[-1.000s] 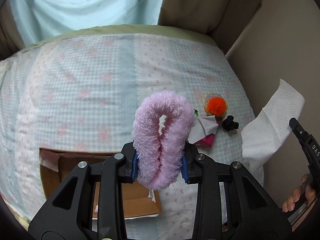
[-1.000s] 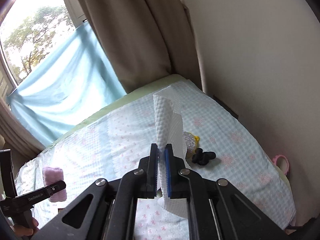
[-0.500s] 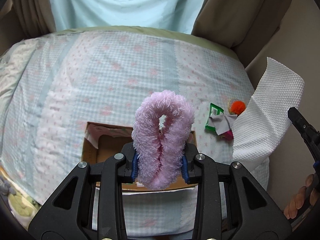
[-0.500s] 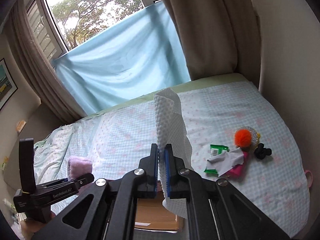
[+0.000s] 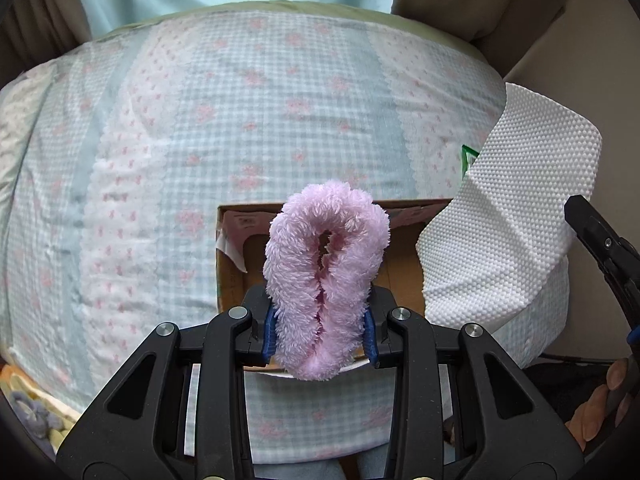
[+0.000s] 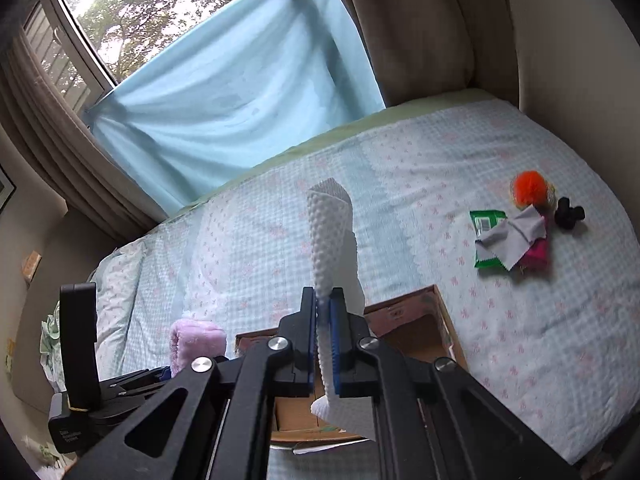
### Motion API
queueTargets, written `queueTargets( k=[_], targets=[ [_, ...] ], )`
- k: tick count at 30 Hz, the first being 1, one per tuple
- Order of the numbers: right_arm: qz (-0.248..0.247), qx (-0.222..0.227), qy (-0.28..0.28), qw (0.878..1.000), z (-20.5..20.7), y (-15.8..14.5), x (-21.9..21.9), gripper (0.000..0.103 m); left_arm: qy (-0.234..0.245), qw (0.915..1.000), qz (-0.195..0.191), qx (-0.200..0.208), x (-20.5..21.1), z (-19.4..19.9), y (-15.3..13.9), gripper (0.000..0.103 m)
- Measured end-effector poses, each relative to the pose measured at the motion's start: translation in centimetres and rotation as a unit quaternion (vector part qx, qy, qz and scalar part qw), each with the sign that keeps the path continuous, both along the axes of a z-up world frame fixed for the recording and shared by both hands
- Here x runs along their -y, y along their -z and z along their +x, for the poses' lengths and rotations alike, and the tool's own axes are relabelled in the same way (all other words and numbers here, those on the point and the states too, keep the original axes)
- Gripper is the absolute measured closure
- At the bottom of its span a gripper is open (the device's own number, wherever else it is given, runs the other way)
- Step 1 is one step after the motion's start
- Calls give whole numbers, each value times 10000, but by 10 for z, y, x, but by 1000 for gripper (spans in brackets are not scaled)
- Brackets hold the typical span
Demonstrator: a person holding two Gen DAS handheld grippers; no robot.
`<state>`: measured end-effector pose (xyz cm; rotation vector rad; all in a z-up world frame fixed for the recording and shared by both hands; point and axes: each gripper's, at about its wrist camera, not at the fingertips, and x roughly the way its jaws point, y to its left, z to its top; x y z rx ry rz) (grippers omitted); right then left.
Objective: Organize soft objects
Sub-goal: 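Lift the pink scrunchie and white wipe and carry both over the cardboard box, then open the left gripper over the box while the right gripper releases the wipe inside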
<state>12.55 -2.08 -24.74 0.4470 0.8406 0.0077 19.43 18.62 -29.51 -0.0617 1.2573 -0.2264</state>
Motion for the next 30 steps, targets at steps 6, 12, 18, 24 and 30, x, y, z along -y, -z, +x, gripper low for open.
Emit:
queueTargets(
  k=[6,12,18,24,30],
  targets=[
    [-22,-524,299,9982,4,50,-11,97,268,9991,52,-325,-2,9,46,74],
    [-184,-969,489,9939,13,89,-9,97,495,9971,185,-539,4,14,82,74],
    [-38,-1560,505,9865,30,138,0,97,1073,9913,539,-531,27,22,116,70],
    [242,-1969,613,9782,38,173,20,69,1233,9893,471,-620,31,25,135,0],
    [194,-1731,659,9825,34,159,32,0,1264,9878,563,-716,27,21,136,0]
  ],
)
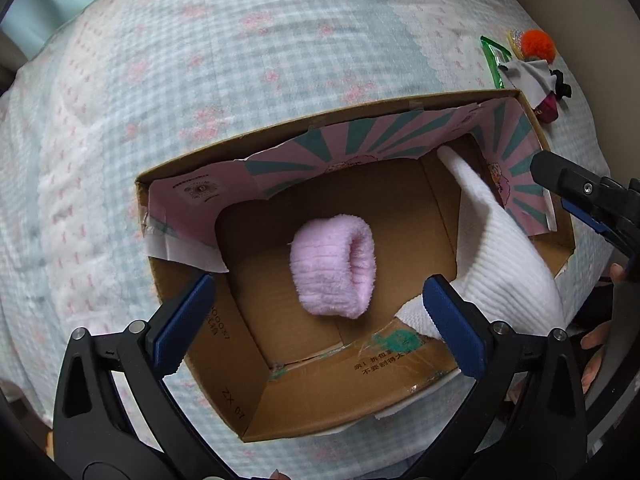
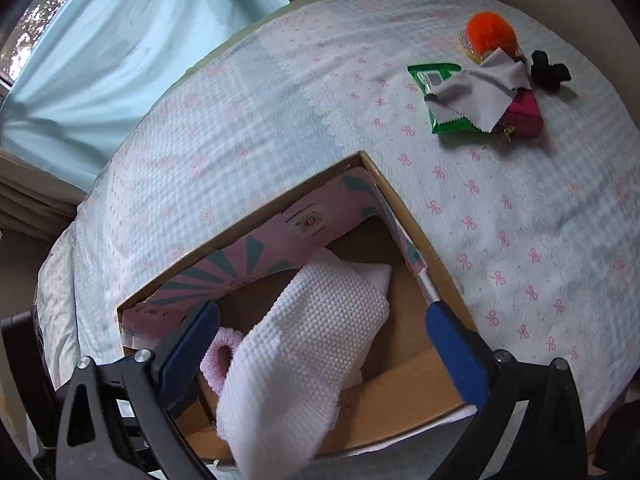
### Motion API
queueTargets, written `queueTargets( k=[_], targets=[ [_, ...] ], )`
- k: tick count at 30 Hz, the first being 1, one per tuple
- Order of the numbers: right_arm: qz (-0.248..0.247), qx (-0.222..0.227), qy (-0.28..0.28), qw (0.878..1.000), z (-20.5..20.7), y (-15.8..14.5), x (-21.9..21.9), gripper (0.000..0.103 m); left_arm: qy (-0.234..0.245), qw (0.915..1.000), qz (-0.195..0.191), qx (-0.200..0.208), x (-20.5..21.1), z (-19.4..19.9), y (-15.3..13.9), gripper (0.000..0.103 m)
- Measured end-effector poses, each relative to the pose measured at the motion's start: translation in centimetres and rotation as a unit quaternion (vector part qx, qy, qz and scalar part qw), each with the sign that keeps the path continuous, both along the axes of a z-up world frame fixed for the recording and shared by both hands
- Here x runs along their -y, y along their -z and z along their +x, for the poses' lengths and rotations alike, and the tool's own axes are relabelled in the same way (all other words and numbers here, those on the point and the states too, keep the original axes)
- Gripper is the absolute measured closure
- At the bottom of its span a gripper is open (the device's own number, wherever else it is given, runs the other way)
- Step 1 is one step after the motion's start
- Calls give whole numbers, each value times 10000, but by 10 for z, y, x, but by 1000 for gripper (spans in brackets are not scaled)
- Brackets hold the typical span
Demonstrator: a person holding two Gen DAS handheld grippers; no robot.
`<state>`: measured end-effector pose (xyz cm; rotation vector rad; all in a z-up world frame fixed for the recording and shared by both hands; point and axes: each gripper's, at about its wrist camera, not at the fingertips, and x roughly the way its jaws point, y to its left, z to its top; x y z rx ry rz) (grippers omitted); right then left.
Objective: Organize soft objects
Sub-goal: 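Open the left gripper over the box while the right gripper releases the wipe inside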
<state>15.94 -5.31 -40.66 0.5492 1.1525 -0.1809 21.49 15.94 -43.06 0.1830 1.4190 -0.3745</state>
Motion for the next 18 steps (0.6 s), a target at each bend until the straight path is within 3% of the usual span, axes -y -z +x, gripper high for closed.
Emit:
queueTargets(
  k=[12,18],
  targets=[
    [-190,-7,-424,9989,3,-18,-11,0,-119,9999,54,82,-6,-5,-14,0],
    [-292,124,-644,9974,-4,-56,-18,0,-268,9991,82,309,-10,-11,-47,0]
  ],
)
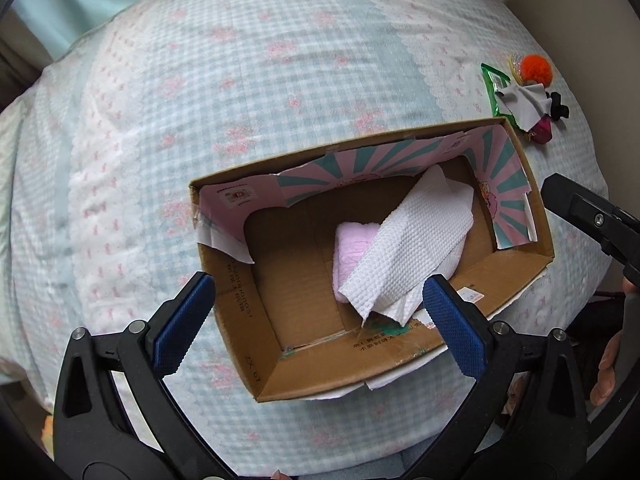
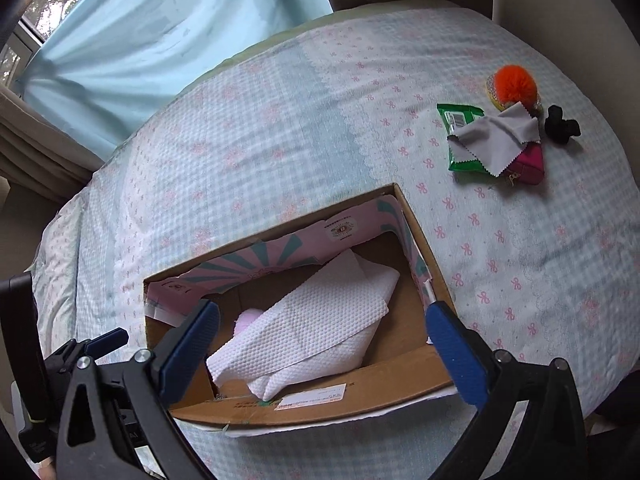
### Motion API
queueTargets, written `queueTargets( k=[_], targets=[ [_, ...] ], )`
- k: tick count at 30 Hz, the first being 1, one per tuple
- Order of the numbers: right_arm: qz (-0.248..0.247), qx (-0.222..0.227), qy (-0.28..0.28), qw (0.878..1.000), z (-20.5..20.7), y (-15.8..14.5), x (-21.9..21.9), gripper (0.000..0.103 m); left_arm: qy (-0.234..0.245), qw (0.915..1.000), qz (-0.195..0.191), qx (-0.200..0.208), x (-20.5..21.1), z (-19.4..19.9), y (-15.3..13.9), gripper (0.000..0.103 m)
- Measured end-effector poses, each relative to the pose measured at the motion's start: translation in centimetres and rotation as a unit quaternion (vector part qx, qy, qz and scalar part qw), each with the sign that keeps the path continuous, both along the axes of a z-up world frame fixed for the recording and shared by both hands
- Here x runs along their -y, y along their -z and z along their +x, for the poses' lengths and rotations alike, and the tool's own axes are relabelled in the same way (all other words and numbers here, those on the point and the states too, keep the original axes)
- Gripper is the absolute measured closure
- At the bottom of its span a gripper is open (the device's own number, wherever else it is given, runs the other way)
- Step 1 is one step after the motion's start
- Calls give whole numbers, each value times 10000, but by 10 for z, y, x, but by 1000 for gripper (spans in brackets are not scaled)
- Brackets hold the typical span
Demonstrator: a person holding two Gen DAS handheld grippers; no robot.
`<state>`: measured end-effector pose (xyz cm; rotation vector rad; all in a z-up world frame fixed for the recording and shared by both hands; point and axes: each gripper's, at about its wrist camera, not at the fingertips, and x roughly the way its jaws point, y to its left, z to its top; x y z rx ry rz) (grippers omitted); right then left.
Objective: Organize soft objects
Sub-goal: 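Open the left gripper over the box while the right gripper releases the wipe inside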
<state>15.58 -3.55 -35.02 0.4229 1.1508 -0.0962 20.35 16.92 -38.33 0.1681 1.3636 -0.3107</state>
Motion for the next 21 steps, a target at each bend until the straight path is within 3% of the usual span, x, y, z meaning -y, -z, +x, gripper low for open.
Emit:
queueTargets(
  k=[7,12,16,21],
  targets=[
    [-563,522,-462,9960,-19,-86,-13,0,-329,9969,-28,713,-13,-16,-80,0],
    [-1240,901,-661,9860,-44,-150,-17,0,-666,9869,-194,1454,-26,-40,-152,0],
    [-1545,1256,-392,9792,-71,-189,-6,0,-617,9784,-401,1933,-30,-55,-194,0],
    [-1700,1305,-20,9768,-94,-212,20,0,-510,9714,-754,2194,-17,-64,-222,0]
  ],
)
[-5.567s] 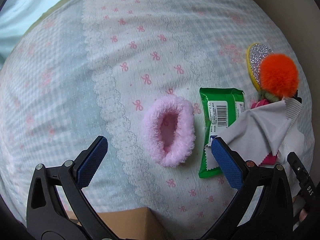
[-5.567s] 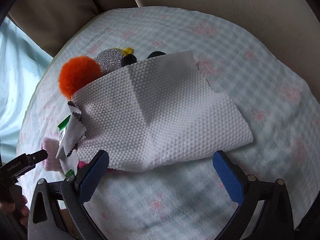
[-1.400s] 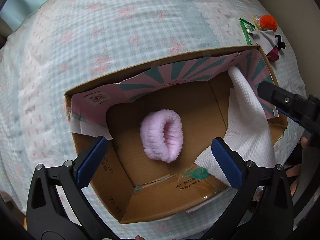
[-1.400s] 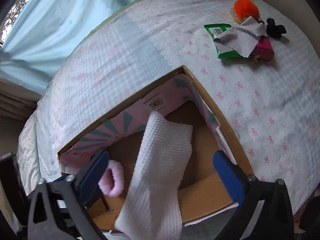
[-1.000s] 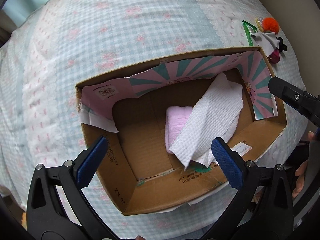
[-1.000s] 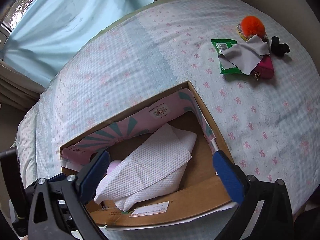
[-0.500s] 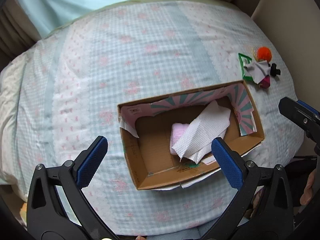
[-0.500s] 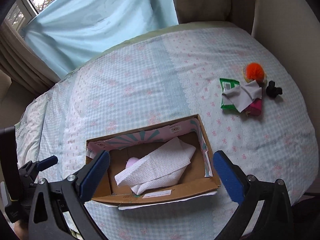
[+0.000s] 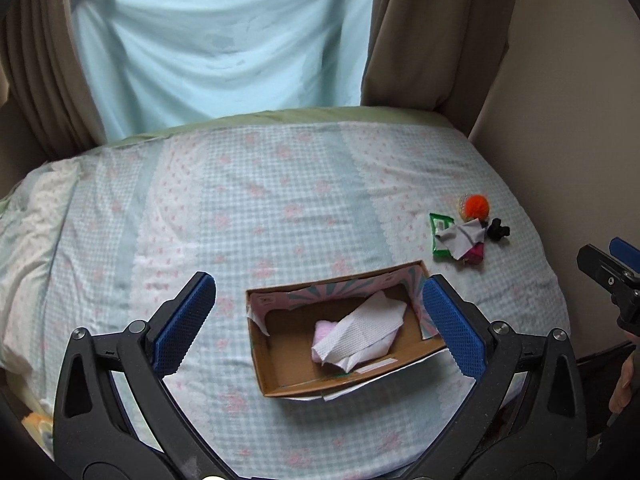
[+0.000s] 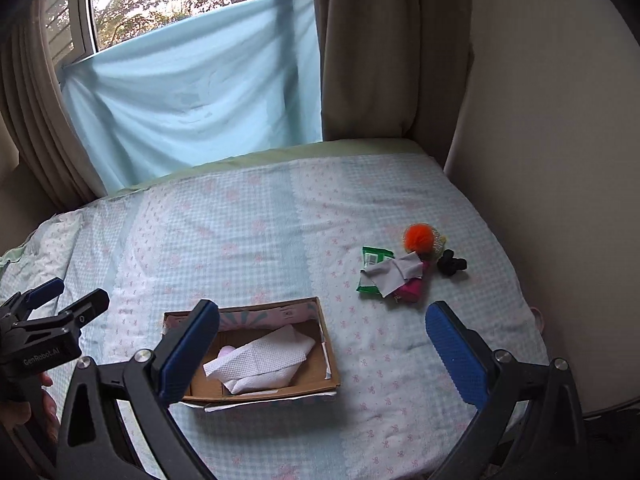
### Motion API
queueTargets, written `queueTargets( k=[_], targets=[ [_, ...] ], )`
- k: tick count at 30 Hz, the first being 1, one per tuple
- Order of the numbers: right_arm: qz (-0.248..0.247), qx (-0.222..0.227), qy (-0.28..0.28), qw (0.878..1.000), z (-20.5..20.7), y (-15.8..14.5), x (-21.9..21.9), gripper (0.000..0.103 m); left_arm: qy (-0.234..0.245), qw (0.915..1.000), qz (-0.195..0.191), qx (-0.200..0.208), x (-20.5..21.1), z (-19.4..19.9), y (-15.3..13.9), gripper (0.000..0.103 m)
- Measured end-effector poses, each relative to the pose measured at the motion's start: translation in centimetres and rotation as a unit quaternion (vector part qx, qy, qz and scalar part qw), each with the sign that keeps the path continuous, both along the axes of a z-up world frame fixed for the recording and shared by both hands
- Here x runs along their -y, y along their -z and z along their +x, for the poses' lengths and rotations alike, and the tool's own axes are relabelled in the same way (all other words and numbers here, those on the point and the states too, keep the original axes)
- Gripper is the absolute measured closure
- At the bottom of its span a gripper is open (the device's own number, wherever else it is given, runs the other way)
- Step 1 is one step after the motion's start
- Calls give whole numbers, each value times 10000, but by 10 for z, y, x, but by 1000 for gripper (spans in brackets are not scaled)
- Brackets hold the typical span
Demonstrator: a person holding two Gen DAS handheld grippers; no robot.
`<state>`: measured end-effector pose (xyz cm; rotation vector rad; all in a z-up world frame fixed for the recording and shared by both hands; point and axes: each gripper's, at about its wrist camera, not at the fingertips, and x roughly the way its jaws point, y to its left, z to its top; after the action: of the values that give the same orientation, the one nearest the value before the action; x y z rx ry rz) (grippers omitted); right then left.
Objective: Organize soft objects
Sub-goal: 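Open the left gripper over the box while the right gripper releases the wipe inside, then move both grippers back toward the remaining pile of items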
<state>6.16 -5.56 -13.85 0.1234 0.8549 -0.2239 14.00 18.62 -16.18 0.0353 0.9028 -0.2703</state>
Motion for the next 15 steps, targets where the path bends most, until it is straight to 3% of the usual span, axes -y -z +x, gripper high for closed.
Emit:
queueTargets(
  k=[10,15],
  targets=[
    [-200,210,421,9987,-30,-18,75,0,148,9994,-14,299,62,-17,-27,0],
    [-66,334,323,9989,-30,-16,132,0,-64,9992,145,373,113,-25,-30,0]
  ],
)
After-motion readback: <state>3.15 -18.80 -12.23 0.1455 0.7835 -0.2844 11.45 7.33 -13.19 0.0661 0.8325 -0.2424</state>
